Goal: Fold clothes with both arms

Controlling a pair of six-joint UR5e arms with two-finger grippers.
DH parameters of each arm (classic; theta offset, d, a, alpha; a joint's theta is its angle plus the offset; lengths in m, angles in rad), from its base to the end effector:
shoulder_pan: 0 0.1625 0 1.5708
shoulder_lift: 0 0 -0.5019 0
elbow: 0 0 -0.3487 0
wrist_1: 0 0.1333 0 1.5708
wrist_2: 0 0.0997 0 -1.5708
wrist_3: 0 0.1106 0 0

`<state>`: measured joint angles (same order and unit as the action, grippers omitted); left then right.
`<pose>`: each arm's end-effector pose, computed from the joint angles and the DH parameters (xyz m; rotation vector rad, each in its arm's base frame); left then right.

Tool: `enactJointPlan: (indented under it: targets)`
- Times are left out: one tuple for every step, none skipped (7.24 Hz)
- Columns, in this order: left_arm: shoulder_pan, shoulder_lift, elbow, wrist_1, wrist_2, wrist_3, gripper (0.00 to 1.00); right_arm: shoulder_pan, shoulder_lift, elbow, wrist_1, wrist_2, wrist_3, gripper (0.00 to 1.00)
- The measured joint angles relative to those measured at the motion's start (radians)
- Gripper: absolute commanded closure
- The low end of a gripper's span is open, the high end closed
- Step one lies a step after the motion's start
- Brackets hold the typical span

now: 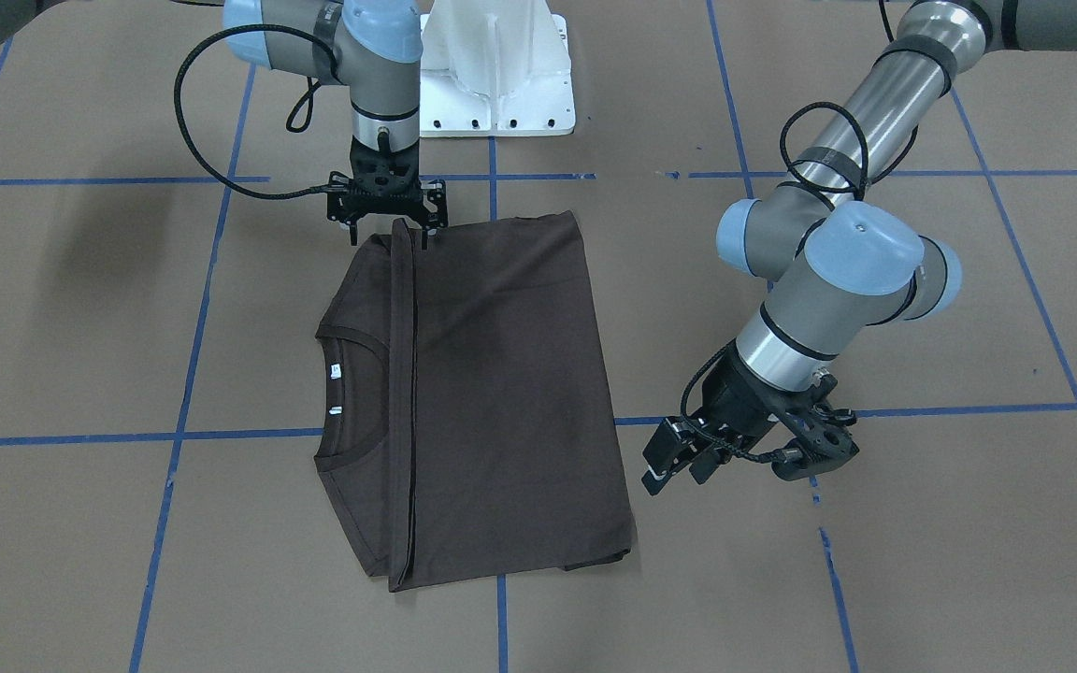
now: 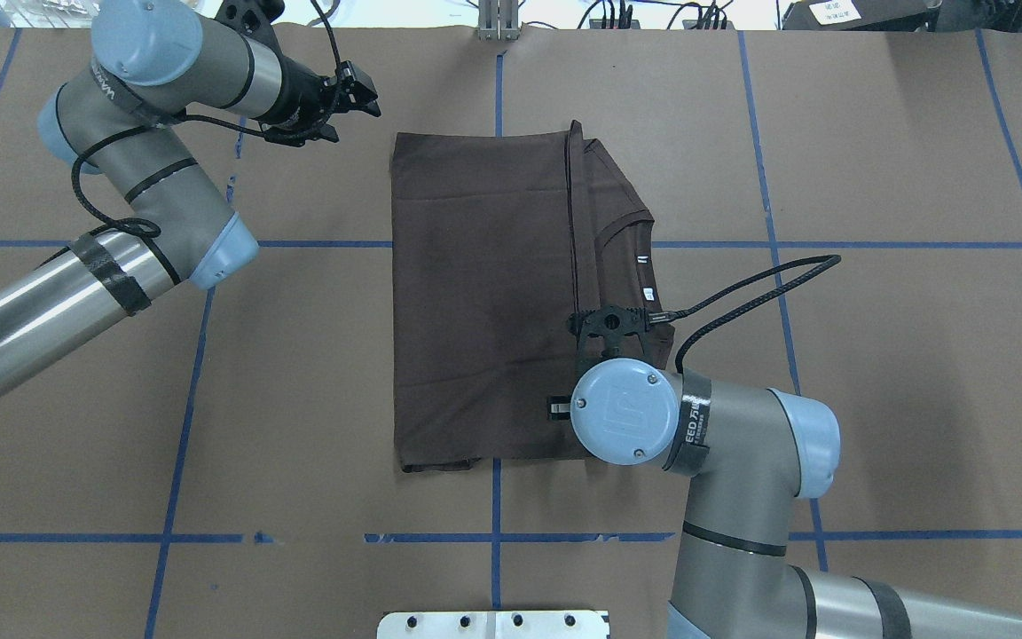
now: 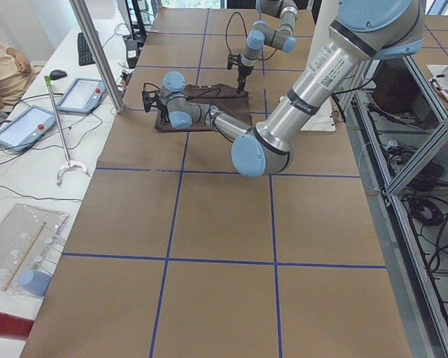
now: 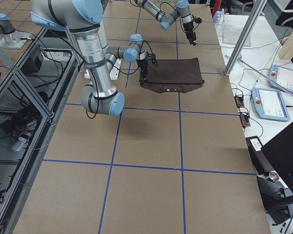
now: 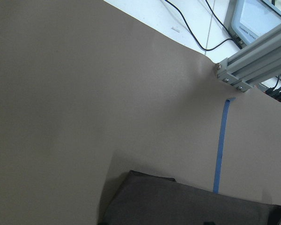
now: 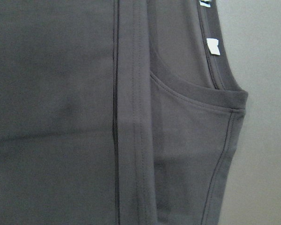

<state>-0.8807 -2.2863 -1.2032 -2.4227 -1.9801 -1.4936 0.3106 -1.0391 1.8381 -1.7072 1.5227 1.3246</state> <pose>0.4326 -0.6643 0.3663 0.2281 1.2232 -0.4532 -0.5710 -0.3289 0.3710 0.2267 -0.6244 0.0779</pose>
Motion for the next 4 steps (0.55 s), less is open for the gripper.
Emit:
enactJointPlan:
  targets:
    - [-0.001, 0.003, 0.0, -0.004, -0.002, 0.0, 0.26, -0.002, 0.021, -0.024, -0.002, -0.001, -0.01, 0.0]
    - [-0.001, 0.004, -0.001, -0.005, -0.003, 0.0, 0.26, -0.003, 0.029, -0.038, -0.003, -0.001, -0.021, 0.0]
    - [-0.001, 0.005, -0.001, -0.005, -0.004, -0.001, 0.26, -0.004, 0.031, -0.044, -0.003, -0.002, -0.027, 0.0]
    - [-0.001, 0.005, -0.001, -0.006, -0.004, -0.001, 0.26, -0.005, 0.028, -0.047, -0.004, -0.001, -0.035, 0.0]
